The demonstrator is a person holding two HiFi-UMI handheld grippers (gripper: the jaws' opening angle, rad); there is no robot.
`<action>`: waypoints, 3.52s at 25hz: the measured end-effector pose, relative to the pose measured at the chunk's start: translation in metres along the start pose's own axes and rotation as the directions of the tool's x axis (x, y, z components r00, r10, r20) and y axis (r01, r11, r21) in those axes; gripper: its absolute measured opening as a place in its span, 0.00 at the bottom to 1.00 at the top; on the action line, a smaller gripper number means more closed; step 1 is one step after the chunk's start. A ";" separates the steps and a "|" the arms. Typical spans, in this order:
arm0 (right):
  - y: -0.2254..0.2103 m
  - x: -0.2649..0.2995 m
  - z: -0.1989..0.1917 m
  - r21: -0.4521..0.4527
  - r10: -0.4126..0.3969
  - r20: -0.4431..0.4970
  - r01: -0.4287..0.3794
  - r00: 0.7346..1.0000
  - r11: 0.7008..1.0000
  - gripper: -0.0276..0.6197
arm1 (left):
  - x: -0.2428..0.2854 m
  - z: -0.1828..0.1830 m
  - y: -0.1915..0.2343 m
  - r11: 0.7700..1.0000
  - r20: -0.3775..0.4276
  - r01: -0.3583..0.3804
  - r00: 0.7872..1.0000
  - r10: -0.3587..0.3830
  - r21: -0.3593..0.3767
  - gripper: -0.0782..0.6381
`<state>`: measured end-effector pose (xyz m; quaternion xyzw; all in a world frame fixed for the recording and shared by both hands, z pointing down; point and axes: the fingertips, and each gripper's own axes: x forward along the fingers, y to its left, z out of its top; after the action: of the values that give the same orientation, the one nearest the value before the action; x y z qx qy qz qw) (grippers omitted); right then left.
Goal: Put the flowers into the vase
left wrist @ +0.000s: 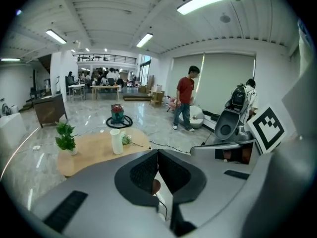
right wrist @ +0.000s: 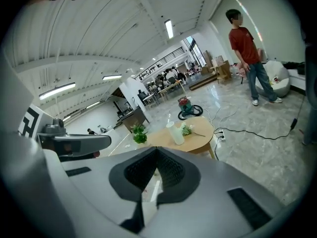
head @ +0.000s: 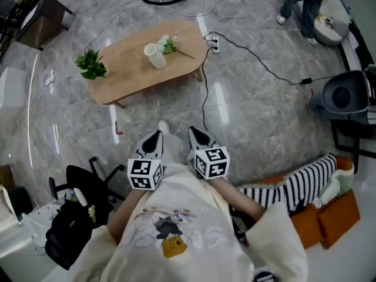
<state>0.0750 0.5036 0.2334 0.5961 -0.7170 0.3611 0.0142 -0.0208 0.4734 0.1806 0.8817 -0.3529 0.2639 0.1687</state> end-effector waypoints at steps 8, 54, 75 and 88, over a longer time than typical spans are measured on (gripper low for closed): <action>-0.016 0.026 0.024 -0.041 -0.016 0.000 0.016 1.000 0.999 0.05 | 0.035 0.024 0.011 0.999 0.033 0.035 0.999 -0.034 -0.009 0.12; -0.022 0.313 0.226 -0.238 -0.140 -0.033 0.129 0.990 0.963 0.05 | 0.219 0.192 0.283 0.979 0.021 0.135 0.991 -0.134 -0.154 0.12; -0.121 0.402 0.209 -0.312 0.024 -0.273 -0.112 0.962 0.943 0.05 | 0.326 0.150 0.269 0.964 -0.138 -0.080 0.989 0.045 -0.254 0.12; -0.174 0.457 0.174 -0.384 0.041 -0.380 -0.198 0.924 0.902 0.06 | 0.388 0.107 0.267 0.950 -0.170 -0.116 0.983 0.068 -0.289 0.12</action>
<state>0.1644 0.0193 0.3980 0.4564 -0.7978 0.3043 0.2501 0.0639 0.0292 0.3515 0.8051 -0.4150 0.2842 0.3144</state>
